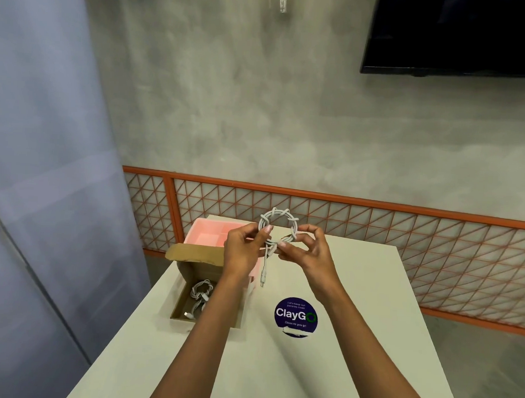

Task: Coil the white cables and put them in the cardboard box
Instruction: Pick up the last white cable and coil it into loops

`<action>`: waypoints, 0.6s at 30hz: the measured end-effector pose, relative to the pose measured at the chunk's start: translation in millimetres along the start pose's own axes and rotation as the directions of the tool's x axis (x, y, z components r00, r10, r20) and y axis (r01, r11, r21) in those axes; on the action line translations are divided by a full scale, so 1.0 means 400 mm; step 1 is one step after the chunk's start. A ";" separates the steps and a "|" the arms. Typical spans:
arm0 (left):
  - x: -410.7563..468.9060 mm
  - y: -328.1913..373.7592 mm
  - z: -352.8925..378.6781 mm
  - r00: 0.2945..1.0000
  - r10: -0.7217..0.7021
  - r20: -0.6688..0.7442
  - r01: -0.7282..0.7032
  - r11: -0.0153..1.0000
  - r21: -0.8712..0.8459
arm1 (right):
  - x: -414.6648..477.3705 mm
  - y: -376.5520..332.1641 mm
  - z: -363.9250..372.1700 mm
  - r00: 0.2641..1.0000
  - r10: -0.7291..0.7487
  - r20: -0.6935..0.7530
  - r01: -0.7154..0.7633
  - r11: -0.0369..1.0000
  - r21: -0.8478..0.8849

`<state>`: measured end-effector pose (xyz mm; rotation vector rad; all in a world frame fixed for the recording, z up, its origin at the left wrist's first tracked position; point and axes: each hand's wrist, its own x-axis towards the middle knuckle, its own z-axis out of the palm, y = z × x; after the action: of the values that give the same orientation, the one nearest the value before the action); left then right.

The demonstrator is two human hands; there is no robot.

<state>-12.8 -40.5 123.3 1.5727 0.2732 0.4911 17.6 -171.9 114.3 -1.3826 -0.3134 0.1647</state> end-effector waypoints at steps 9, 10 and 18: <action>-0.008 -0.003 -0.013 0.973 -0.076 0.217 0.124 0.968 -0.216 | 0.017 -0.003 -0.010 0.990 0.135 0.050 -0.142 0.965 0.219; -0.008 -0.007 -0.013 0.973 -0.079 0.215 0.128 0.966 -0.225 | 0.018 -0.002 -0.008 0.990 0.136 0.036 -0.140 0.973 0.185; -0.027 -0.004 0.003 0.965 -0.060 0.254 0.137 0.945 -0.298 | 0.028 0.002 -0.008 0.985 0.174 -0.014 -0.160 0.935 0.316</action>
<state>-21.8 -46.4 120.1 1.2841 0.0812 0.2447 29.4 -171.5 114.4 -1.0935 -0.1265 0.3130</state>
